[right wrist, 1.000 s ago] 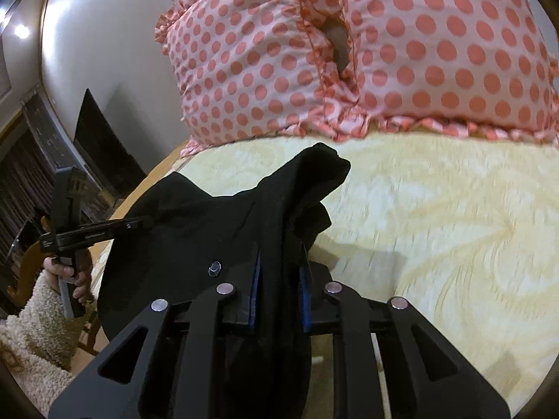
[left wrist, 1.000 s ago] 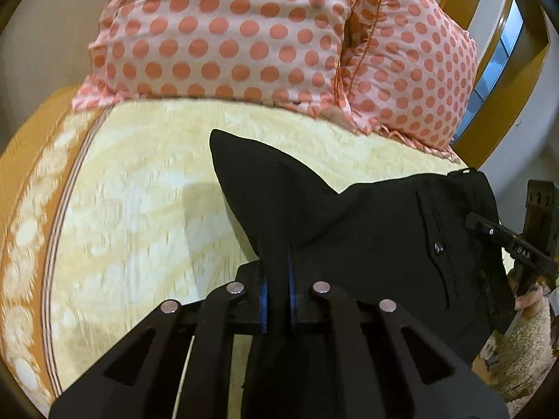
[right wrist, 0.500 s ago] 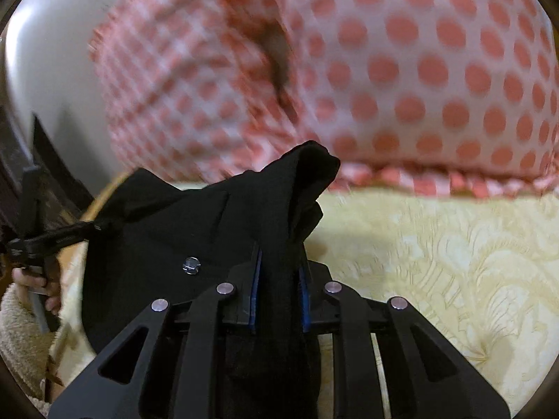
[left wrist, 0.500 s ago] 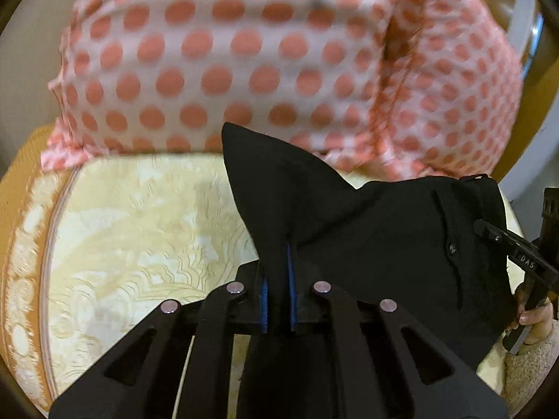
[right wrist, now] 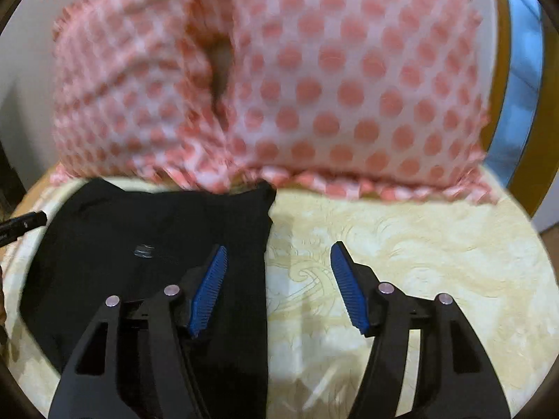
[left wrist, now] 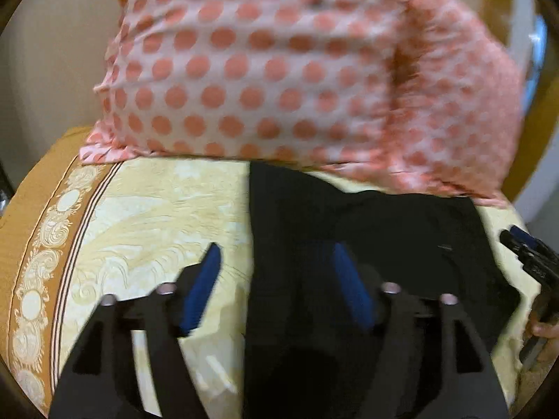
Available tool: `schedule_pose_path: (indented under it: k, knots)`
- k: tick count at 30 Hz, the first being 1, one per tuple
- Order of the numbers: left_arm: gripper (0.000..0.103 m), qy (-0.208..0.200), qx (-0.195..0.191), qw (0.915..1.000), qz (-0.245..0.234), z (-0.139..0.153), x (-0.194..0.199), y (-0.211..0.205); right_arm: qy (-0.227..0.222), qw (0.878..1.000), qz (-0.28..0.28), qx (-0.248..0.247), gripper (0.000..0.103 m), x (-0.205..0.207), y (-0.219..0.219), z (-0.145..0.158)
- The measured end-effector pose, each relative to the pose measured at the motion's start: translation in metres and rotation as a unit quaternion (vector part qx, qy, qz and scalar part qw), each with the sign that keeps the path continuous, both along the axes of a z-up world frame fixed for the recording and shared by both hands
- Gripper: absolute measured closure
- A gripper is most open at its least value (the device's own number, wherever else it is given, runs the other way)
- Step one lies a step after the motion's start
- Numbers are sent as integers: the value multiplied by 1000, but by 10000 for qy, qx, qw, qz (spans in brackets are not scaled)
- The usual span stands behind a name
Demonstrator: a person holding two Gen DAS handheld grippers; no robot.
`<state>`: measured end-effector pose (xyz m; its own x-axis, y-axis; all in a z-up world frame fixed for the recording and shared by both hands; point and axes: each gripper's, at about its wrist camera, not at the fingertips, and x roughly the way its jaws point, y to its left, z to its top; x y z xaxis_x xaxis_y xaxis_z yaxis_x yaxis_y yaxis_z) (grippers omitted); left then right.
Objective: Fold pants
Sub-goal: 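Open both grippers and withdraw them from the folded trousers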
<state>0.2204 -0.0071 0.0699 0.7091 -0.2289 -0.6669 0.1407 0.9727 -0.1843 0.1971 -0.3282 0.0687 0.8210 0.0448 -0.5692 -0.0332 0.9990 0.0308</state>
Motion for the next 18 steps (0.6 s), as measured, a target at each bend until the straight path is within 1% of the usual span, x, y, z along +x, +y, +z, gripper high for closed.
schedule_pose_path:
  k: [2, 3, 4, 6, 8, 9, 10, 11, 12, 13, 14, 15, 16, 18]
  knots:
    - [27, 116, -258, 9988, -402, 1, -16, -11, -11, 9989, 455, 111, 37, -18, 13, 2]
    - [27, 240, -350, 9972, -622, -3, -24, -20, 72, 9972, 742, 73, 37, -27, 26, -2]
    - [26, 347, -375, 9957, -775, -7, -29, -27, 146, 9958, 907, -5, 37, -33, 35, -6]
    - [26, 545, -350, 9930, -985, -18, -34, -41, 329, 9926, 1147, -205, 37, -41, 53, -15]
    - [26, 791, -131, 9916, -1019, -33, -31, -52, 632, 9896, 1249, -317, 35, -40, 64, -28]
    - [26, 883, -78, 9909, -1010, -38, -29, -52, 780, 9885, 1225, -410, 35, -37, 67, -35]
    - [23, 877, -32, 9911, -1002, -42, -27, -54, 891, 9871, 1225, -519, 34, -34, 70, -42]
    - [17, 791, 10, 9916, -1022, -43, -28, -54, 852, 9874, 1217, -552, 32, -37, 69, -43]
    - [14, 805, 57, 9911, -1059, -43, -27, -58, 852, 9876, 1197, -561, 32, -35, 69, -43]
    - [13, 789, 104, 9915, -1034, -44, -26, -60, 862, 9876, 1175, -579, 30, -35, 69, -43]
    - [14, 806, 90, 9919, -980, -43, -26, -60, 855, 9876, 1165, -613, 26, -34, 68, -44]
    - [14, 827, 41, 9924, -912, -41, -29, -55, 845, 9884, 1110, -597, 25, -35, 66, -42]
    - [13, 835, -45, 9934, -785, -36, -35, -50, 805, 9916, 894, -478, 25, -38, 58, -39]
    - [8, 733, -163, 9952, -633, -28, -53, -41, 596, 9968, 509, -156, 20, -52, 40, -28]
